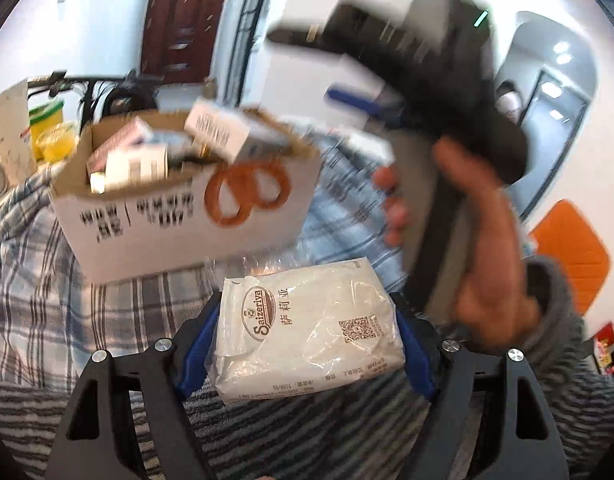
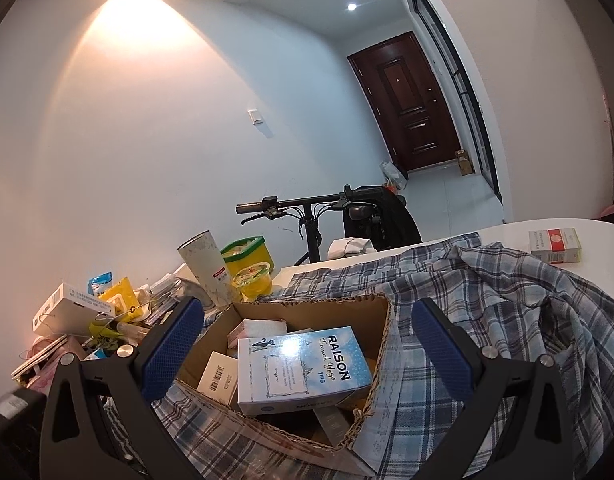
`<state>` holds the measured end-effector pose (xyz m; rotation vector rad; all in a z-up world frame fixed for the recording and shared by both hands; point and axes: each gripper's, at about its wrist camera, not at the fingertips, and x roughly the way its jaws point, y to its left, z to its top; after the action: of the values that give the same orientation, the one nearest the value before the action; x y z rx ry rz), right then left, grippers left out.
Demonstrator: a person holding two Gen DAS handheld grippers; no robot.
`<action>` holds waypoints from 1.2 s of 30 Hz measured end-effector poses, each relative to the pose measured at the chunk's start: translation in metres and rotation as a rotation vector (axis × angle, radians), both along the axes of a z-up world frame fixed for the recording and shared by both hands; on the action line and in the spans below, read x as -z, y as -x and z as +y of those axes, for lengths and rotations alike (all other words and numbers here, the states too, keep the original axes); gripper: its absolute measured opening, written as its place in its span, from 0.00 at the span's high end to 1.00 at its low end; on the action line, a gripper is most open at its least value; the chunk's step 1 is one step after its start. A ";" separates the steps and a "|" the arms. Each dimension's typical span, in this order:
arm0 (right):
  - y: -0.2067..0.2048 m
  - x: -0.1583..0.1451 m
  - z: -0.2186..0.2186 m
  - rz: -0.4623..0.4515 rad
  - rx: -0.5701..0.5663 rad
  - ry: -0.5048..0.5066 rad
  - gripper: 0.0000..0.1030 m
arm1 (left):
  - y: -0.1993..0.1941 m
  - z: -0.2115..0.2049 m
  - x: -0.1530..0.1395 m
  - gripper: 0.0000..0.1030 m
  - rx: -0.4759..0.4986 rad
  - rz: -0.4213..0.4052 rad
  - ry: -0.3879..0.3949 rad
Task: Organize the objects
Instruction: 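Grasp the white Sarrivo bread packet with the left gripper and lift it, then carry the white bread packet over the cardboard box with the left gripper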
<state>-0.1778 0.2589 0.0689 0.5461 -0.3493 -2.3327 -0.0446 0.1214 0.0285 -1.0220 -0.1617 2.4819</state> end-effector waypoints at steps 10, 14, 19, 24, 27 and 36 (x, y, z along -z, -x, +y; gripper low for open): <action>0.000 0.001 0.000 -0.008 -0.001 -0.001 0.00 | -0.011 -0.048 -0.094 0.22 -0.230 0.388 0.092; 0.001 0.001 0.001 -0.016 -0.002 0.007 0.00 | 0.015 -0.060 -0.100 0.22 -0.312 0.414 0.152; 0.001 0.002 0.001 -0.018 -0.001 0.006 0.00 | 0.070 -0.069 -0.091 0.22 -0.371 0.363 0.160; 0.000 0.003 -0.003 -0.013 0.002 -0.019 0.00 | 0.096 -0.071 -0.051 0.22 -0.409 0.349 0.147; 0.001 0.005 -0.006 -0.019 -0.001 -0.030 0.00 | 0.099 -0.070 -0.034 0.22 -0.370 0.338 0.170; -0.008 0.007 -0.021 0.019 -0.012 -0.102 0.00 | 0.094 -0.067 -0.029 0.22 -0.377 0.362 0.178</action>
<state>-0.1695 0.2377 0.0619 0.5734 -0.2191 -2.3515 -0.1381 0.0540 0.0575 -0.6317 -0.0199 3.0234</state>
